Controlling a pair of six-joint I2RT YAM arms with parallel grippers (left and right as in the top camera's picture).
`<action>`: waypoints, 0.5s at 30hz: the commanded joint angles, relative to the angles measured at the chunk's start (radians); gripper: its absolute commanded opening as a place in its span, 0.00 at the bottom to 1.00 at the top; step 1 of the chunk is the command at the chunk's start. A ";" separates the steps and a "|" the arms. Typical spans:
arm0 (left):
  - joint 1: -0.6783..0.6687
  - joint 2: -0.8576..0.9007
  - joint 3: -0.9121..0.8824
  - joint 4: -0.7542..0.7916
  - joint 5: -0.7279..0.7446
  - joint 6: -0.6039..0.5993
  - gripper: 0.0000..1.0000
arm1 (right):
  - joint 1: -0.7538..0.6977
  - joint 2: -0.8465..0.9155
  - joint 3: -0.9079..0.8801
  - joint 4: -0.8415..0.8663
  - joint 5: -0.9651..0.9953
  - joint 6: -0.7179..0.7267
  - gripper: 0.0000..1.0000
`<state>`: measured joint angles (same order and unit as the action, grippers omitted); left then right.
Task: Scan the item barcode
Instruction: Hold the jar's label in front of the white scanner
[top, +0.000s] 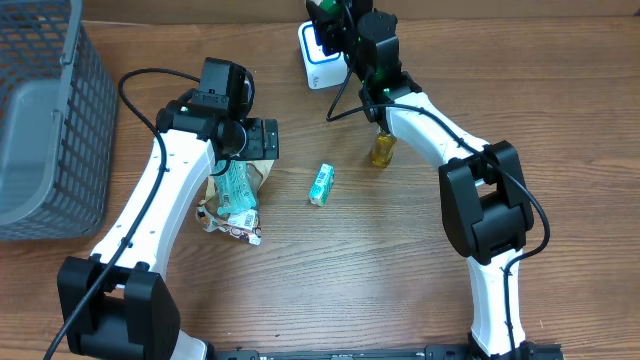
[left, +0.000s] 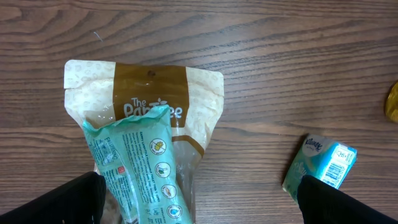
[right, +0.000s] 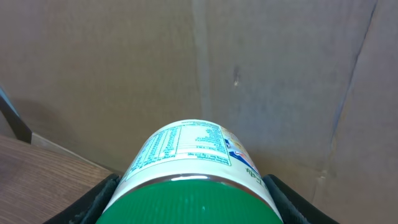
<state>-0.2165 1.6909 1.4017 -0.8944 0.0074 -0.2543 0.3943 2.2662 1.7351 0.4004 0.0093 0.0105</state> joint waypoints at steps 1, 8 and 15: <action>-0.006 0.002 0.021 0.002 0.004 0.015 1.00 | 0.011 0.009 0.033 0.025 0.016 -0.011 0.04; -0.006 0.002 0.021 0.002 0.004 0.015 1.00 | 0.019 0.036 0.033 0.009 0.042 -0.008 0.04; -0.006 0.002 0.021 0.002 0.004 0.015 1.00 | 0.012 0.058 0.033 0.006 0.112 -0.008 0.04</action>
<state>-0.2165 1.6909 1.4017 -0.8944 0.0074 -0.2546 0.4122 2.3260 1.7351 0.3912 0.0837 0.0063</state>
